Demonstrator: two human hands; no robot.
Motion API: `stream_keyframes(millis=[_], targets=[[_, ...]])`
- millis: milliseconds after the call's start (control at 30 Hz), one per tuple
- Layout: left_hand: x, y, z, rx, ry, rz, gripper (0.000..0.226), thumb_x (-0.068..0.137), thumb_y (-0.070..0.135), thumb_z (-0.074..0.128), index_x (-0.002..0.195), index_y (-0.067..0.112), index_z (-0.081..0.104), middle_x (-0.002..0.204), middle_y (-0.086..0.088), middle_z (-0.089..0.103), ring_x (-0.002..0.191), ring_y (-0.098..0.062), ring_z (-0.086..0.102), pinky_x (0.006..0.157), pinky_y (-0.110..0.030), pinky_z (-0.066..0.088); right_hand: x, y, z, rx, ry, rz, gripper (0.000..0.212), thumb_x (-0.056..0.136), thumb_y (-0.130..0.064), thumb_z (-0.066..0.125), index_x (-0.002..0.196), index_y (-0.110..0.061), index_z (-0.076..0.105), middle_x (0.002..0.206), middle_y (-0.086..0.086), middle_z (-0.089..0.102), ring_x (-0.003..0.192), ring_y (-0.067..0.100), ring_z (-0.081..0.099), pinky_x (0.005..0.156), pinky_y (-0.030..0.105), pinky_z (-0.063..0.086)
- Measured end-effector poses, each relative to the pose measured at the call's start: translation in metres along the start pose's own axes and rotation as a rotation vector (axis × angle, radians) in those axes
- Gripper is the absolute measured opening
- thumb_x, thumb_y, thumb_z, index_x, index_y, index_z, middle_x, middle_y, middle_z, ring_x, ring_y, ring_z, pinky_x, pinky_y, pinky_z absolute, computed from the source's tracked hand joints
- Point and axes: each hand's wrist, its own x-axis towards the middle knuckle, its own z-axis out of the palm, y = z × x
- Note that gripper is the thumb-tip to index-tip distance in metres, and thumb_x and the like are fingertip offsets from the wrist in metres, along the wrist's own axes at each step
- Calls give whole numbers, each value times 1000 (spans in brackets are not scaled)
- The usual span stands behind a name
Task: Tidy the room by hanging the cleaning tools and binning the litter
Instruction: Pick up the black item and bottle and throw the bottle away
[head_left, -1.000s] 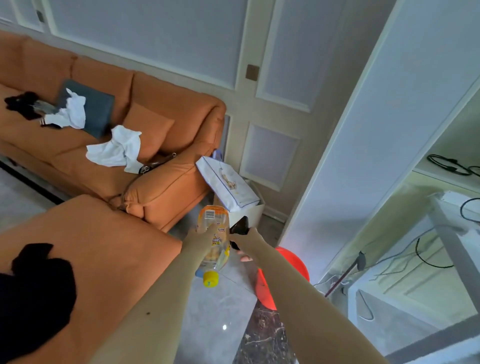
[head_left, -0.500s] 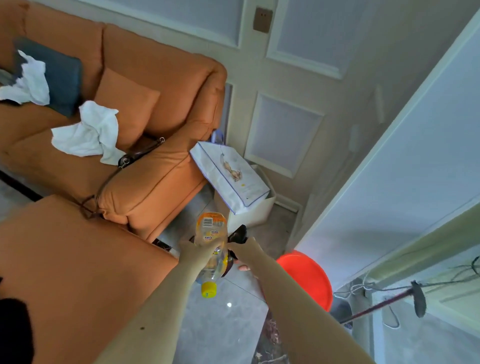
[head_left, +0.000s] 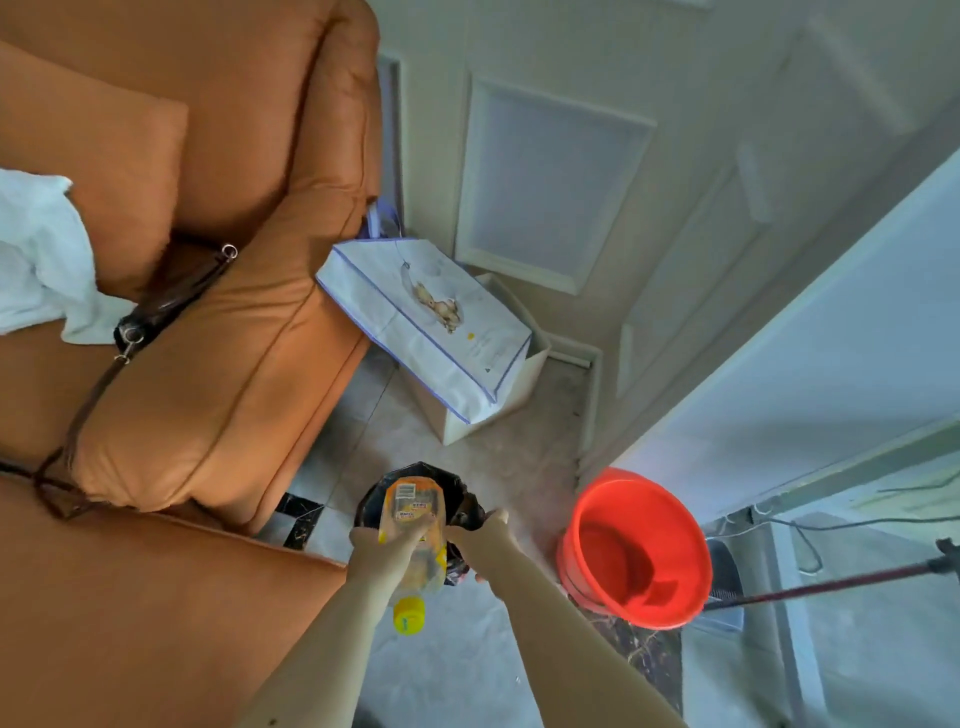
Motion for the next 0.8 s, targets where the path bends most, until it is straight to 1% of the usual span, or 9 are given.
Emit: stream_keyframes(millis=[67, 100, 167, 267, 400, 533, 633, 733, 800], targets=[[19, 1, 0, 21, -96, -36, 94, 65, 48, 80, 135, 4, 33, 122, -18, 58, 112, -35, 58, 99, -48, 49, 24, 1, 12, 24, 1, 51, 44, 84, -26, 63, 109, -12, 30, 96, 7, 48, 86, 25, 50, 56, 28, 48], [30, -1, 2, 58, -111, -40, 96, 64, 48, 80, 137, 6, 33, 124, -18, 57, 114, -35, 57, 100, -47, 49, 32, 0, 16, 23, -2, 65, 43, 84, -25, 63, 110, -12, 31, 96, 7, 50, 89, 26, 53, 67, 33, 54], [54, -2, 5, 111, -128, -46, 102, 62, 53, 77, 141, 10, 30, 133, -17, 50, 121, -34, 50, 101, -44, 47, 51, -2, 27, 20, 1, 89, 48, 85, -24, 61, 123, -9, 35, 109, 11, 54, 100, 28, 58, 80, 35, 54], [86, -4, 10, 183, -144, -69, 104, 65, 60, 71, 145, 12, 26, 142, -15, 38, 127, -34, 42, 103, -44, 43, 75, -3, 40, 21, 23, 110, 56, 87, -24, 58, 135, -9, 35, 111, 10, 55, 96, 25, 54, 79, 32, 48], [131, -8, 21, 130, -199, -60, 83, 81, 52, 63, 146, 12, 30, 143, -12, 41, 125, -32, 45, 100, -43, 40, 107, 2, 53, -31, -11, 100, 51, 87, -23, 50, 136, -12, 41, 114, 13, 58, 96, 23, 56, 92, 40, 50], [156, -15, 25, 155, -235, -80, 83, 84, 50, 59, 148, 9, 28, 147, -13, 39, 130, -32, 42, 106, -42, 37, 122, 11, 53, -69, -86, 116, 12, 90, -17, 48, 101, -18, 46, 100, 9, 50, 89, 22, 50, 79, 30, 43], [160, -19, 27, 169, -284, -96, 79, 86, 47, 58, 149, 9, 28, 153, -12, 33, 137, -31, 36, 112, -42, 33, 128, 18, 49, 8, -129, 198, 9, 93, -13, 51, 99, -17, 45, 101, 6, 50, 89, 22, 50, 76, 26, 46], [155, -16, 30, 243, -281, -100, 71, 89, 47, 54, 146, 12, 31, 149, -10, 36, 128, -29, 41, 98, -39, 38, 125, 17, 45, 48, -138, 233, 5, 94, -10, 47, 99, -13, 46, 102, 8, 50, 90, 22, 50, 70, 23, 46], [150, -10, 34, 273, -282, -85, 66, 90, 45, 53, 144, 12, 34, 145, -10, 39, 124, -29, 43, 92, -37, 38, 121, 15, 40, 60, -127, 240, 4, 95, -10, 46, 99, -11, 45, 102, 9, 50, 89, 23, 49, 74, 26, 45]])
